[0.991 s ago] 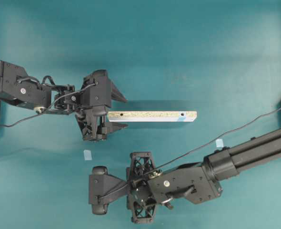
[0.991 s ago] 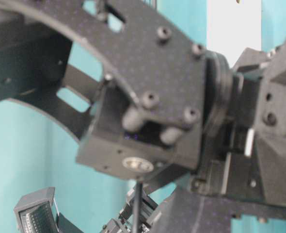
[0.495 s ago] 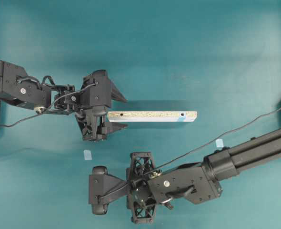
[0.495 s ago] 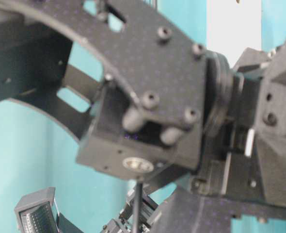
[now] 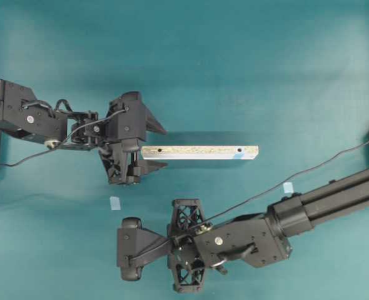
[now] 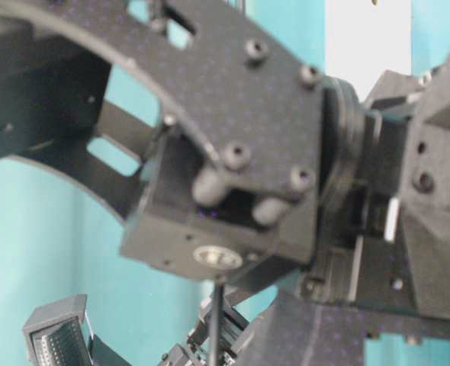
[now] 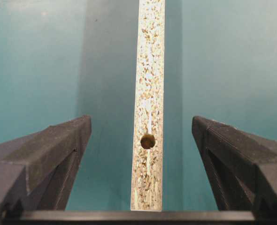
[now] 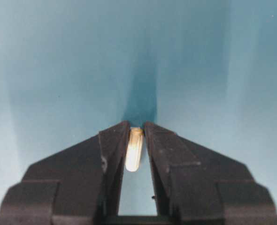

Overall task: Insert the rod into the hole on the wooden board.
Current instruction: 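Lower the right gripper over the wooden peg and close on it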

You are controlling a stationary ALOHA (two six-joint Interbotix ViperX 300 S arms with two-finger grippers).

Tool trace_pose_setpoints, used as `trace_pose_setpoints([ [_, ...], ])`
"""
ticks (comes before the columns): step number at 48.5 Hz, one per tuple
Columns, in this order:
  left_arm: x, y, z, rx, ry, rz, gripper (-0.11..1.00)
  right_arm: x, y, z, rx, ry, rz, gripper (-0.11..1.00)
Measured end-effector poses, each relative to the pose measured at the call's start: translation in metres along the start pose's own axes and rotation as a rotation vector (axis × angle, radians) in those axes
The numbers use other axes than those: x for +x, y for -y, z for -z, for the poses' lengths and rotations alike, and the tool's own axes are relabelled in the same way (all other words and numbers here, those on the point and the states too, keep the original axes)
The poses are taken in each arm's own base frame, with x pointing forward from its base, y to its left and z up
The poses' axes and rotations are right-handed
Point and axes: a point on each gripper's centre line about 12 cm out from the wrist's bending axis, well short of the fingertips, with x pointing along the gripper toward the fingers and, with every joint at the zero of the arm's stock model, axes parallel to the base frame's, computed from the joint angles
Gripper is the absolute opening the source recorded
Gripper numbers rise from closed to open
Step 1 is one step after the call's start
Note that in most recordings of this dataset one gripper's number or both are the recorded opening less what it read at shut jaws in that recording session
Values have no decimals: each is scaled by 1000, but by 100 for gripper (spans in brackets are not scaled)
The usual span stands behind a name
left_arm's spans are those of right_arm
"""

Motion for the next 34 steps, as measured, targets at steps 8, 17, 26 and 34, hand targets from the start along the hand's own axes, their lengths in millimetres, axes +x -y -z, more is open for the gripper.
trace_pose_setpoints([
  [8, 0, 0, 0, 0, 0, 0, 99, 0, 0, 0, 0, 0, 0, 25],
  [17, 0, 0, 0, 0, 2, 0, 99, 0, -1, 0, -1, 0, -1, 25],
  [26, 0, 0, 0, 0, 0, 0, 99, 0, -1, 0, -3, 4, -2, 23],
  [34, 0, 0, 0, 0, 0, 0, 99, 0, -1, -1, -3, 12, -7, 10],
])
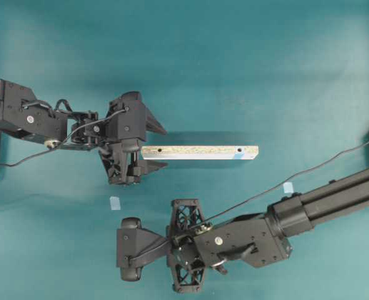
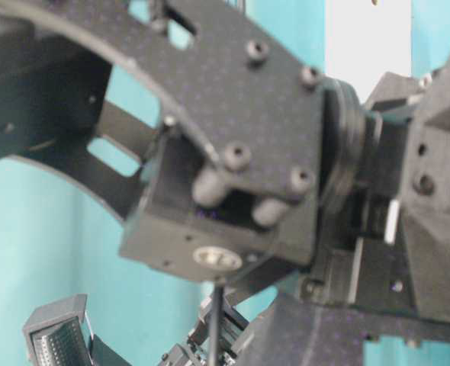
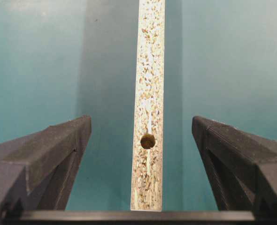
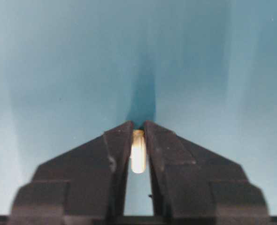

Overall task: Insert the rod into the hole on the wooden board.
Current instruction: 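Lower the right gripper over the wooden peg and close on it, then lift the peg with the right gripper and carry it above the board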

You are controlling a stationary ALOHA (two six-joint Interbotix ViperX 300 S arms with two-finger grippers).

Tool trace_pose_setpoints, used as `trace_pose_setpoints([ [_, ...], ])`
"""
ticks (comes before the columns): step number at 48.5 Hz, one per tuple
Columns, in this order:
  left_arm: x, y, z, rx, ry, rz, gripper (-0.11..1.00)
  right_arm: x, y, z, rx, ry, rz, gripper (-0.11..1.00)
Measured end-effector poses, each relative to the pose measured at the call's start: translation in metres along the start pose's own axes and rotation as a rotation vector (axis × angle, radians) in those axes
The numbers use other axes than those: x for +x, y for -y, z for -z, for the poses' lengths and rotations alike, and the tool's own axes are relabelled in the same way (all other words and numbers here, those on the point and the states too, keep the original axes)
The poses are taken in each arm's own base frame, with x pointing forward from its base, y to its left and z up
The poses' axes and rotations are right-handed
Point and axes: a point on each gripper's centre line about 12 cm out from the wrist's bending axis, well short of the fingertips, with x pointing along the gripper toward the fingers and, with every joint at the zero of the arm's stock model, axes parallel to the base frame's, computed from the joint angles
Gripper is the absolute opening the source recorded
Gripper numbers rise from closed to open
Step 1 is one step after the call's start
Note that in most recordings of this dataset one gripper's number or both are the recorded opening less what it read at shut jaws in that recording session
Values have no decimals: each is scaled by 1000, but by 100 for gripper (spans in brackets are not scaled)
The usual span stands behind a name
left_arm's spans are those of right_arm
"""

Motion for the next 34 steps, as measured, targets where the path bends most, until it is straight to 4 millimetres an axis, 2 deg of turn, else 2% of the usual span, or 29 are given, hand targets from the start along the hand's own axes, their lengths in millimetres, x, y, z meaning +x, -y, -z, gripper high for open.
trace_pose_setpoints([
  [13, 0, 0, 1, 0, -2, 0, 99, -6, 4, -5, -53, 37, 33, 10],
  [26, 0, 0, 0, 0, -2, 0, 99, -64, 5, -26, -78, 160, 20, 10],
  [34, 0, 0, 0, 0, -3, 0, 99, -88, 12, -24, -82, 200, 10, 10],
])
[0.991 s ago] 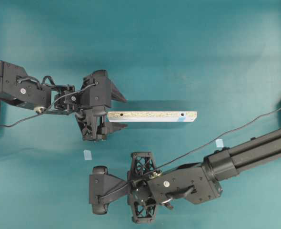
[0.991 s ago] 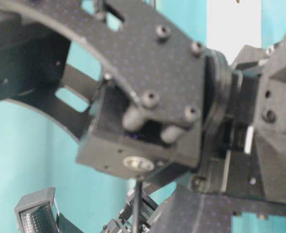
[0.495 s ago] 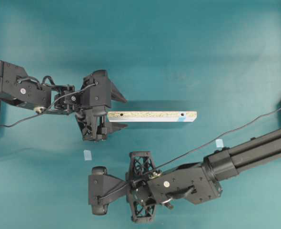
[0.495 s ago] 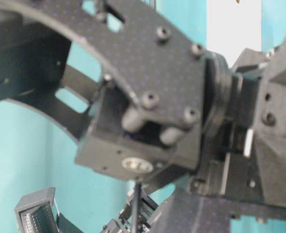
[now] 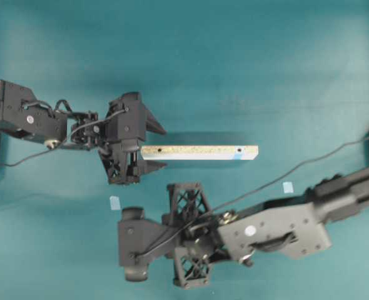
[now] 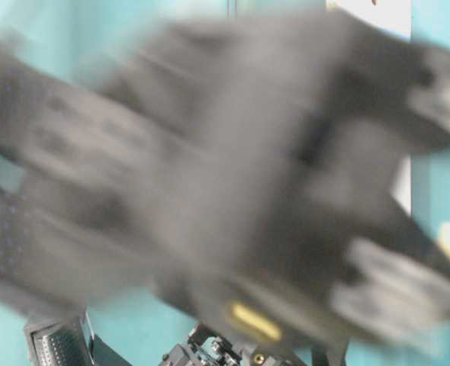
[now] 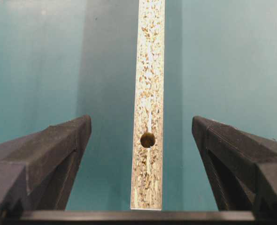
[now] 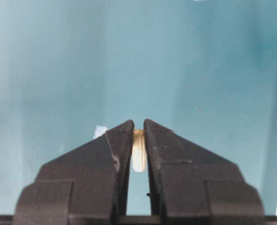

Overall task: Insert the rod into the hole on the wooden board.
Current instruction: 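Lift the peg with the right gripper and carry it above the board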

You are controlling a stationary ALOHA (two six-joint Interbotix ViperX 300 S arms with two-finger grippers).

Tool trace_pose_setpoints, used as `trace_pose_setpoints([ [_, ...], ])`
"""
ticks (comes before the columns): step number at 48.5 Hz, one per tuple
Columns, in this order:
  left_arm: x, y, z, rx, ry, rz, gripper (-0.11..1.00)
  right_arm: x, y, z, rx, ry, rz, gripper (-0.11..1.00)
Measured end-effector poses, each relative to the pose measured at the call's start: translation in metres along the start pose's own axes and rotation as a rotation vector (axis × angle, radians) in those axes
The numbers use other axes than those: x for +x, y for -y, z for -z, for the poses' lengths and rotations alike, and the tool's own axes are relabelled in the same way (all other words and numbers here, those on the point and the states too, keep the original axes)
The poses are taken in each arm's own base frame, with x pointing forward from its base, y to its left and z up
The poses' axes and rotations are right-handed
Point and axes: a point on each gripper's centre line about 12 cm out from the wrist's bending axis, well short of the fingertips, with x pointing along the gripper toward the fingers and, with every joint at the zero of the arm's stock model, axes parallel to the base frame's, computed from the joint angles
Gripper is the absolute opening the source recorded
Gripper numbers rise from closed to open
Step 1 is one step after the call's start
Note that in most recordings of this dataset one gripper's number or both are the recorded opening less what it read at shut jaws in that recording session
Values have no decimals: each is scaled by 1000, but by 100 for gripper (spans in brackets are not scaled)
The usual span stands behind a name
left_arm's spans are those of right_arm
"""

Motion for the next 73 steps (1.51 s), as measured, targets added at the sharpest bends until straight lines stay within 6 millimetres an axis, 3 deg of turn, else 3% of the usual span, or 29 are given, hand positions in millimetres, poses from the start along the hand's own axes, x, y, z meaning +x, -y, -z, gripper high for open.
trace_pose_setpoints([
  [17, 0, 0, 0, 0, 0, 0, 99, -32, 22, 11, -35, 221, -101, 10],
  [29, 0, 0, 2, 0, -5, 0, 99, -55, 69, 32, 16, 249, -67, 10],
  [48, 18, 0, 11, 2, -48, -1, 99, -94, 118, 65, 75, 500, -156, 10],
  [73, 42, 1, -2, 2, -32, -1, 99, -92, 151, 95, 123, 596, -167, 10],
])
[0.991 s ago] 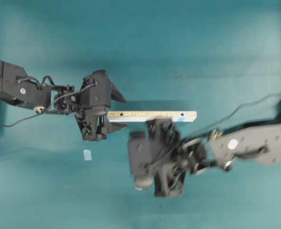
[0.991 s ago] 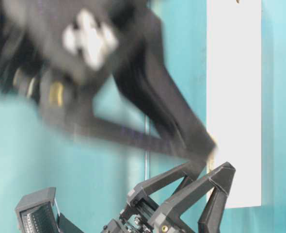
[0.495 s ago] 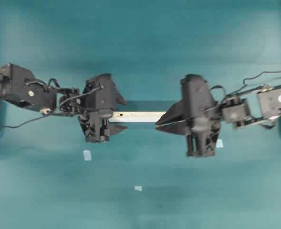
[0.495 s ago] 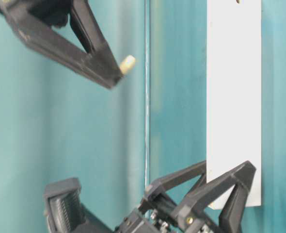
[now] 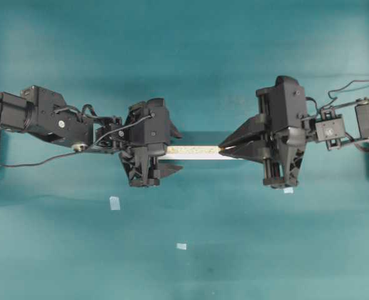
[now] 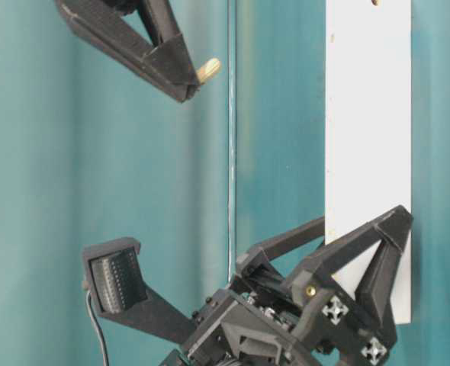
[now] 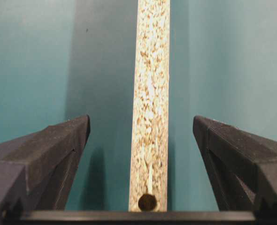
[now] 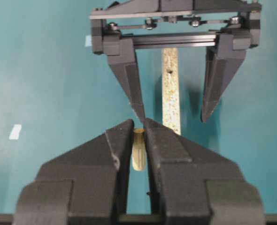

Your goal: Insert the rod into the hole on the wooden board.

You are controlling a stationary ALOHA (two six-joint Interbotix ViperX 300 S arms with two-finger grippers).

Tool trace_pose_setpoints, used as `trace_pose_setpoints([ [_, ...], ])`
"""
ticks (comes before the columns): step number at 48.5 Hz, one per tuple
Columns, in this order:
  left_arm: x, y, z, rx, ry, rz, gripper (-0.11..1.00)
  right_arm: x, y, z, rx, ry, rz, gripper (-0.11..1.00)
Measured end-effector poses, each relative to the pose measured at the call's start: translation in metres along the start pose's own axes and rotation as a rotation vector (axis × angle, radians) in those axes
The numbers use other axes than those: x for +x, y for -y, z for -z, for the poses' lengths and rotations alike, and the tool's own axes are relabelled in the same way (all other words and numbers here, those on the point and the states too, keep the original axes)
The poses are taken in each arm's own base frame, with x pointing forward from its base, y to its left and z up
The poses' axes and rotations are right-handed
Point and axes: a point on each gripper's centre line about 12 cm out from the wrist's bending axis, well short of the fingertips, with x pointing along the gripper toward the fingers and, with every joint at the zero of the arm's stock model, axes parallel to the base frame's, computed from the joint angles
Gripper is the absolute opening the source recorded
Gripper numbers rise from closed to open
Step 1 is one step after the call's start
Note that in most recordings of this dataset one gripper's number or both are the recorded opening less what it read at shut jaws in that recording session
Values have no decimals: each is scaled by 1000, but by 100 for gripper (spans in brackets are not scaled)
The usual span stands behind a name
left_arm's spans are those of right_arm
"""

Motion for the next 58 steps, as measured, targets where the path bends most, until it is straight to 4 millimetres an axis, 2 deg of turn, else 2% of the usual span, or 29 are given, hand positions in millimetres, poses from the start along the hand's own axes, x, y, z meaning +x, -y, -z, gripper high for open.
trace_pose_setpoints([
  [18, 0, 0, -1, 0, 3, 0, 96, -5, 11, 10, 12, 32, -4, 10],
  [23, 0, 0, -1, 2, 2, 0, 90, -6, 13, 11, 7, 41, -4, 10],
  [32, 0, 0, 0, 0, 0, 0, 68, -8, 17, 12, -10, 65, -8, 10],
  [35, 0, 1, -1, 1, 3, 1, 65, -9, 18, 12, -19, 76, -10, 10],
  [42, 1, 0, -1, 0, 2, 0, 65, -11, 18, 11, -33, 125, -35, 10],
  [58, 0, 1, -1, 2, 3, 1, 65, -7, 21, 25, -35, 191, -92, 10],
])
